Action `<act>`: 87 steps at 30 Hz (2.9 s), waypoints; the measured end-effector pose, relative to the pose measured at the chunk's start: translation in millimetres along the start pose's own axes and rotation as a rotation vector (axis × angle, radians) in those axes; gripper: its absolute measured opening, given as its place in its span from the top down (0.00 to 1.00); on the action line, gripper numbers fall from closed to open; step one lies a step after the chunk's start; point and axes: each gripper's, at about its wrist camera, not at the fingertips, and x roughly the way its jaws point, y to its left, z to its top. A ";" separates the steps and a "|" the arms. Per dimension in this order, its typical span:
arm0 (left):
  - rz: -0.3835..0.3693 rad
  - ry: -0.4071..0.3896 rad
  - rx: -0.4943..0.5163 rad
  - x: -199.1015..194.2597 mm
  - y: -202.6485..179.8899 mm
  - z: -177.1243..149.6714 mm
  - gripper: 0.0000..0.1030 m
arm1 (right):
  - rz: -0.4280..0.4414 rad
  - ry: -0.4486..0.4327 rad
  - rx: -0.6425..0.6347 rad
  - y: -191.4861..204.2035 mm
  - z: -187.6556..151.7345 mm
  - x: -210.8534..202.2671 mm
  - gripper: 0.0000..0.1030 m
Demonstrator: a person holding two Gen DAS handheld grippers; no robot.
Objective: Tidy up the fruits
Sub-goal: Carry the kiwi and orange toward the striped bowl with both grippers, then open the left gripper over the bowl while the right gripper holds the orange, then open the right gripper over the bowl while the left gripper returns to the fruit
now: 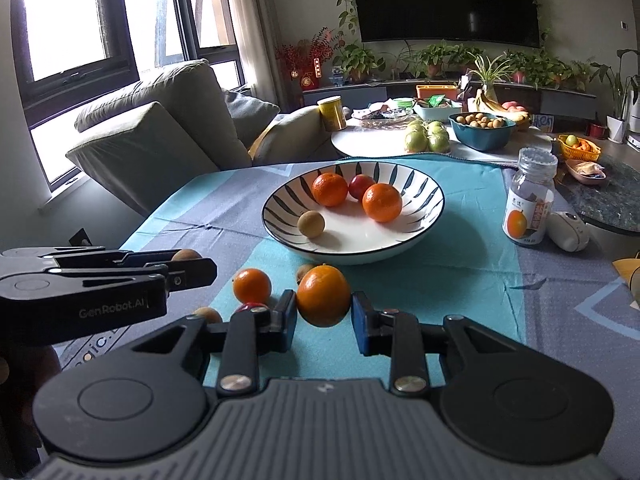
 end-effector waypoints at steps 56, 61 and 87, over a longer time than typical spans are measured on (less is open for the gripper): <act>0.025 0.014 0.025 49.1 -10.8 25.1 0.69 | -0.027 -0.055 0.079 -50.8 27.4 16.2 0.24; 0.043 0.009 0.002 30.5 0.9 16.7 0.69 | -0.021 -0.045 0.071 -46.7 29.4 21.9 0.24; 0.045 0.026 -0.038 13.9 20.8 -9.2 0.69 | -0.028 0.006 0.011 -18.4 33.4 55.9 0.24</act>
